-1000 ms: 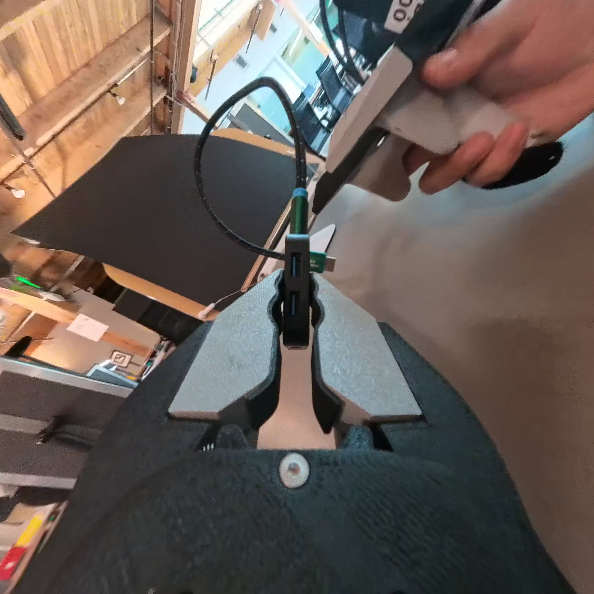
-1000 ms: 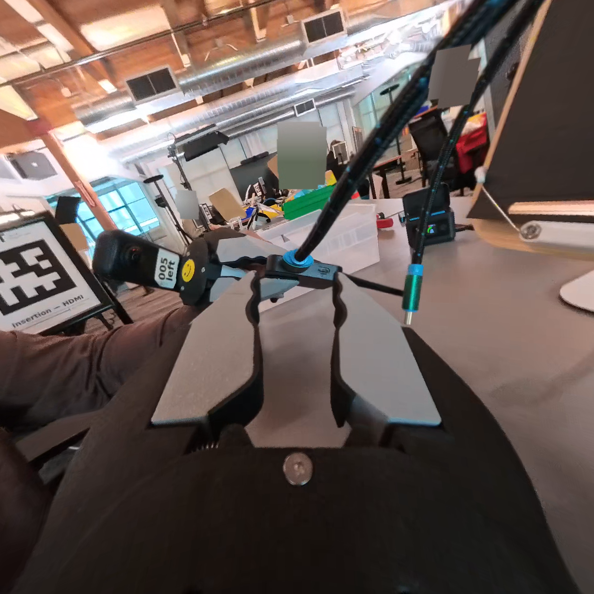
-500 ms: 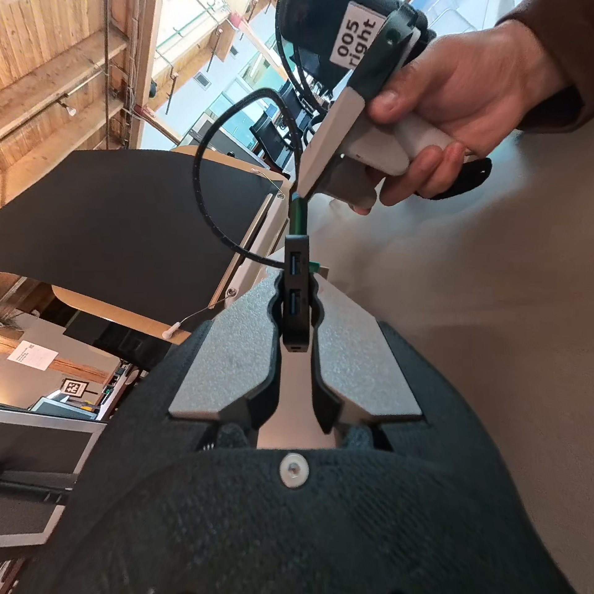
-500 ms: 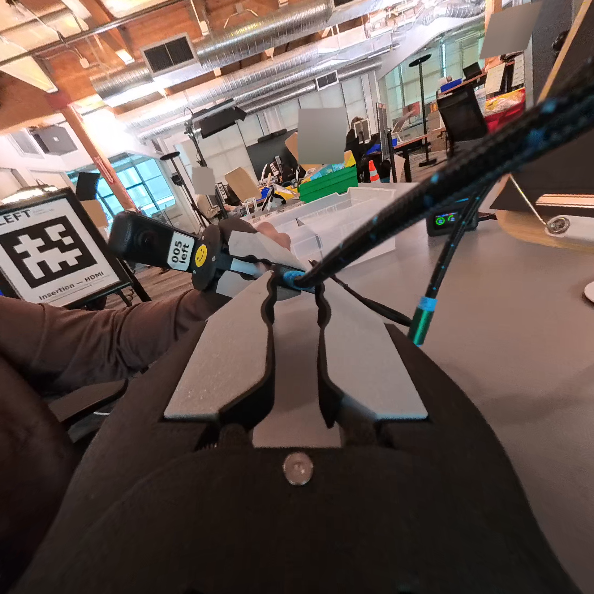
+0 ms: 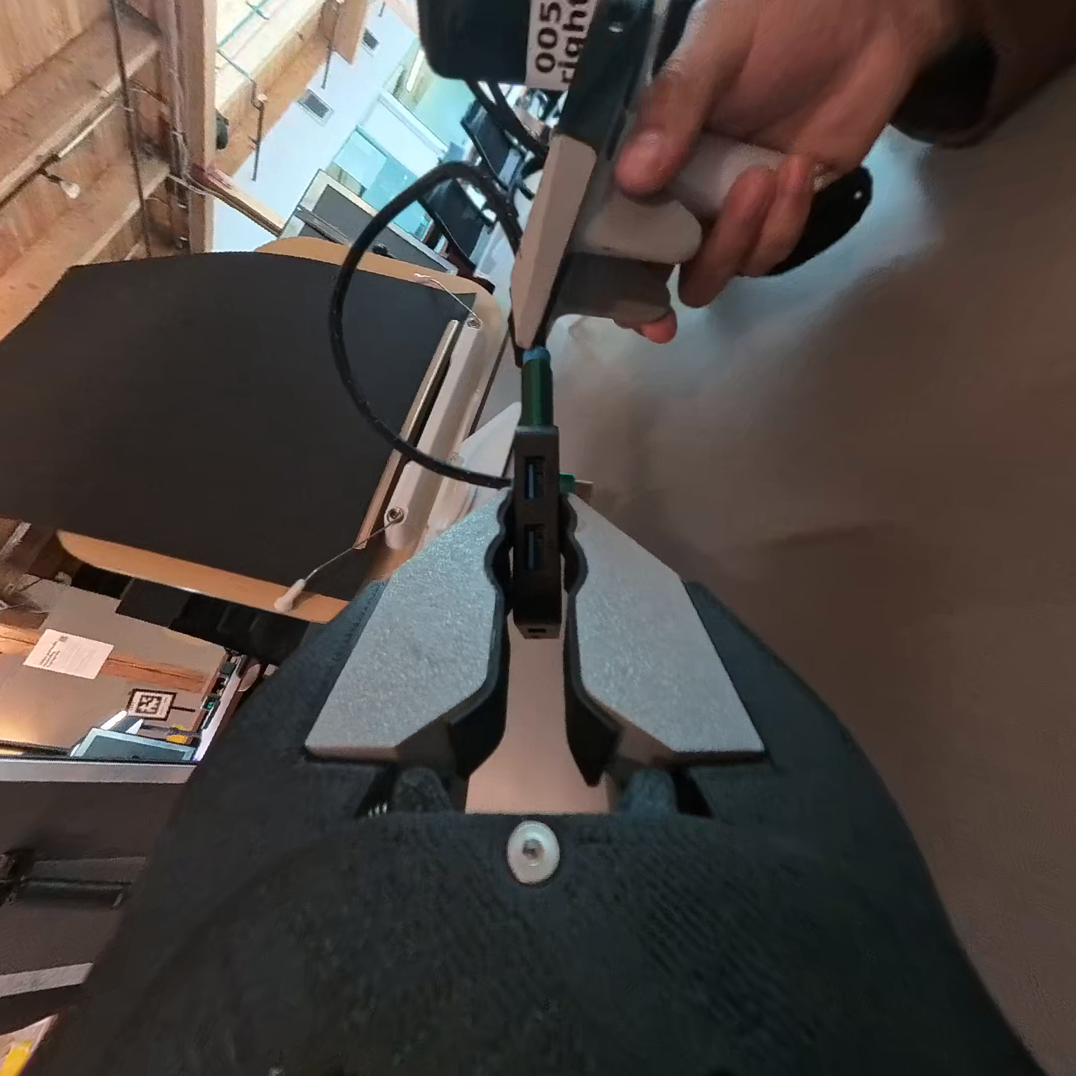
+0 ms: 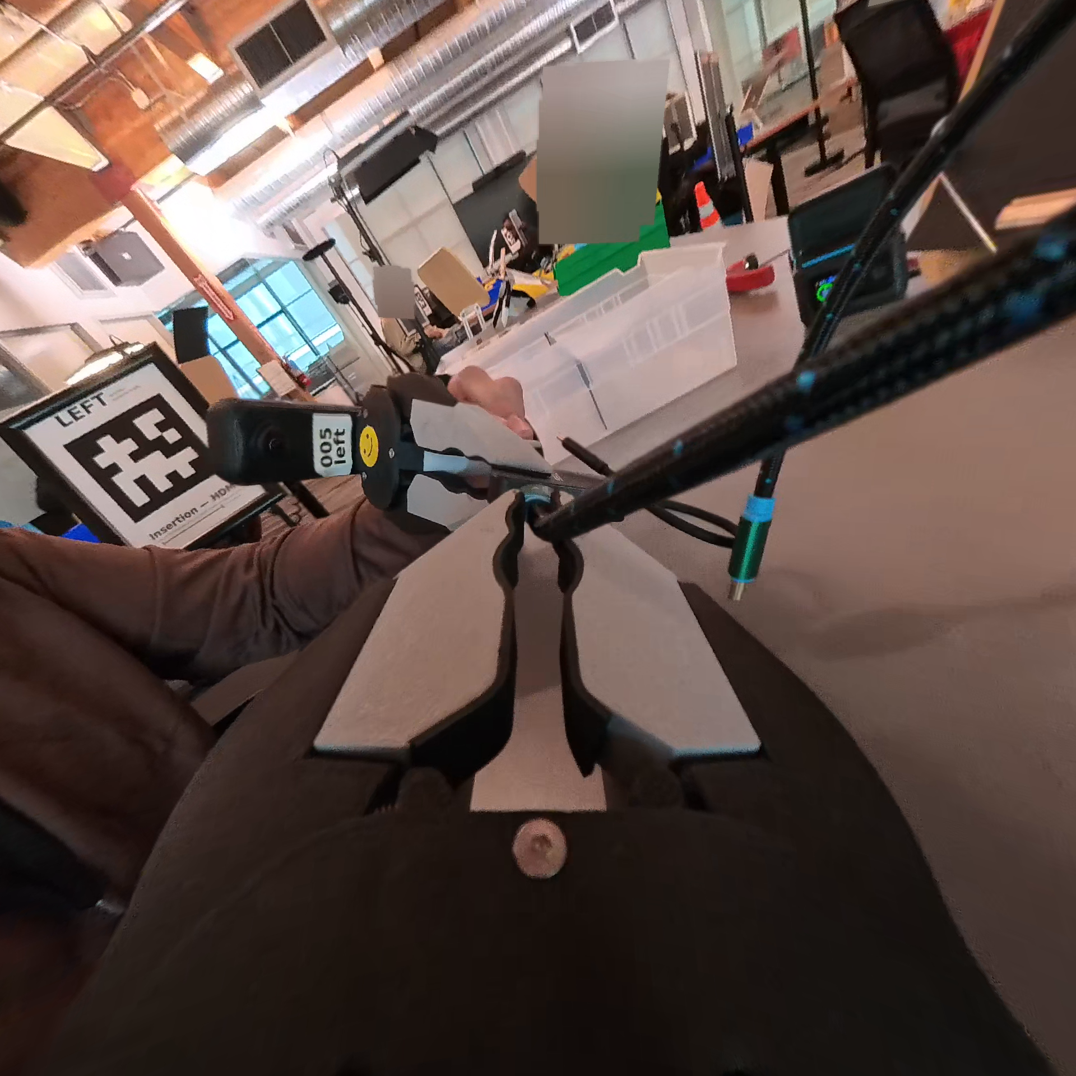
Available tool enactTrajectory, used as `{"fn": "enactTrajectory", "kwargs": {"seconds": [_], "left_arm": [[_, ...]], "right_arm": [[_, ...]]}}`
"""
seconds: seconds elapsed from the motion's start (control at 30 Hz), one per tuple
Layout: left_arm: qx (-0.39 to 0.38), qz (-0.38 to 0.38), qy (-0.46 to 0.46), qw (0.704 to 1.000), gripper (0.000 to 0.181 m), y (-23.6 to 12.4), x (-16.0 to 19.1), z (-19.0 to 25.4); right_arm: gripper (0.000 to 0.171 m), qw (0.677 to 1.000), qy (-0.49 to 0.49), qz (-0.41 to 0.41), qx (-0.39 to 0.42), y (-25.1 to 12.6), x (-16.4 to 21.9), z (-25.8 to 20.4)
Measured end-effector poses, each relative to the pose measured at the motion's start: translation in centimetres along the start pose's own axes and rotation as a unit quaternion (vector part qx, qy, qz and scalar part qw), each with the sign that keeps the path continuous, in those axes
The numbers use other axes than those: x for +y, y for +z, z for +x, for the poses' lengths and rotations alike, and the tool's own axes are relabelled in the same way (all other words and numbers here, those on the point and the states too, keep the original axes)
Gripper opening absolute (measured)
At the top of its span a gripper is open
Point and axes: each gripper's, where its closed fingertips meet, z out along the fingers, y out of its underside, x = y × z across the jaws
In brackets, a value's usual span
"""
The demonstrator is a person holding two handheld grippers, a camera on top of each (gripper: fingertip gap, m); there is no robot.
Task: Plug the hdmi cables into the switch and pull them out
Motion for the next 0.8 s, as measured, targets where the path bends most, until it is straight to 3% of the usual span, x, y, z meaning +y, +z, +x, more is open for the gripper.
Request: {"fn": "enactTrajectory", "kwargs": {"seconds": [0.27, 0.6, 0.8], "left_arm": [[0.001, -0.001, 0.013, 1.0, 0.012, 0.1, -0.1, 0.2], [-0.002, -0.004, 0.021, 1.0, 0.012, 0.0, -0.1, 0.1], [-0.02, -0.026, 0.067, 0.997, 0.012, 0.2, 0.2, 0.1]], "right_arm": [[0.01, 0.998, -0.019, -0.058, 0.003, -0.1, 1.4, 0.0], [0.014, 0.999, 0.004, -0.035, -0.012, 0.0, 0.9, 0.0], [0.008, 0.999, 0.038, -0.027, -0.005, 0.1, 0.9, 0.6]]}}
